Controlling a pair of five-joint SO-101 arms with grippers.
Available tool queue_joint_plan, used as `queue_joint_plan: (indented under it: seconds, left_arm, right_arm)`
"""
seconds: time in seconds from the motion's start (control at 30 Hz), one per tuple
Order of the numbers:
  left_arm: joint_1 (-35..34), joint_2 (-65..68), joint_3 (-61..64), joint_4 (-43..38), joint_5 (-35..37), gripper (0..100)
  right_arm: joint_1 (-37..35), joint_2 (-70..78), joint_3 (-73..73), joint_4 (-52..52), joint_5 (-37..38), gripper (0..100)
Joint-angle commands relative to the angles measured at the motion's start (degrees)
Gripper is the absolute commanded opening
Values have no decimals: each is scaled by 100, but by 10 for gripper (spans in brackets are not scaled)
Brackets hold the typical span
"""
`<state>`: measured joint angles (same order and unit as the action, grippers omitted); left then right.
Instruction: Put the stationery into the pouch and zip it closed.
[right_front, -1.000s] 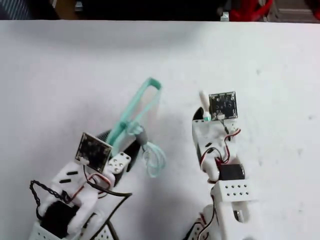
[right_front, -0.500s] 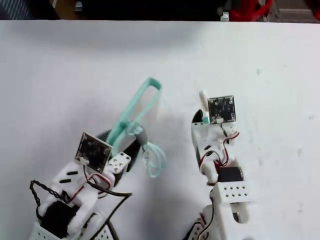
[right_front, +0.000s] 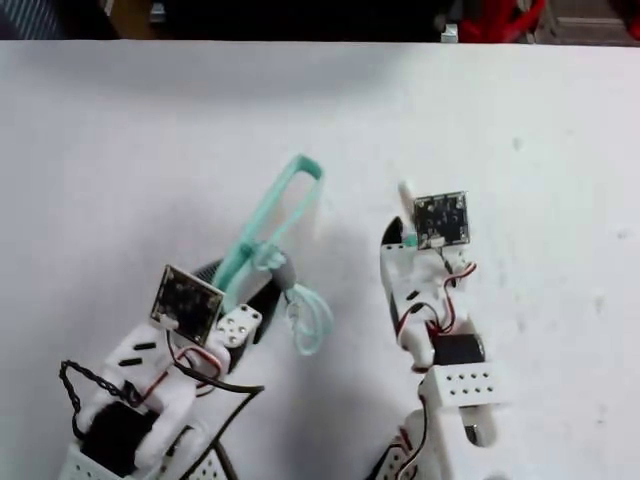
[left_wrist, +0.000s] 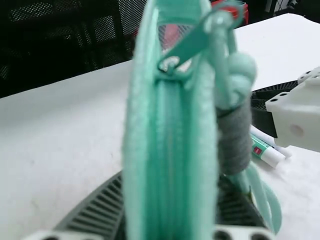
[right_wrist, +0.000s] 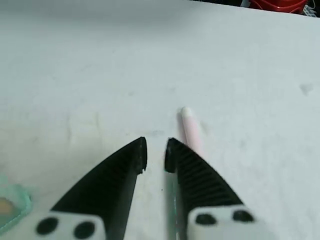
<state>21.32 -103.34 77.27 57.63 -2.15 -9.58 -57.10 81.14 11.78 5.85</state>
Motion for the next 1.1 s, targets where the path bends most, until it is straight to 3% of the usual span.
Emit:
queue_joint_plan:
  seconds: [0.0,0.13,0.27,0.9,1.07]
  left_arm:
    - [101,75,9,-9,-44,158]
    - [101,75,9,-9,-44,158]
    - [101,75,9,-9,-44,158]
    - [101,75,9,-9,-44,159]
    - [101,75,9,-9,-44,159]
  right_arm:
    - [-57,-75,-18,-84,62,37]
    - [-48,-75,-18,-84,53,73]
    - [-48,-75,-18,-75,62,11]
    - [-31,-84,-18,-84,26,40]
    - [-31,-75,-18,-84,18,162]
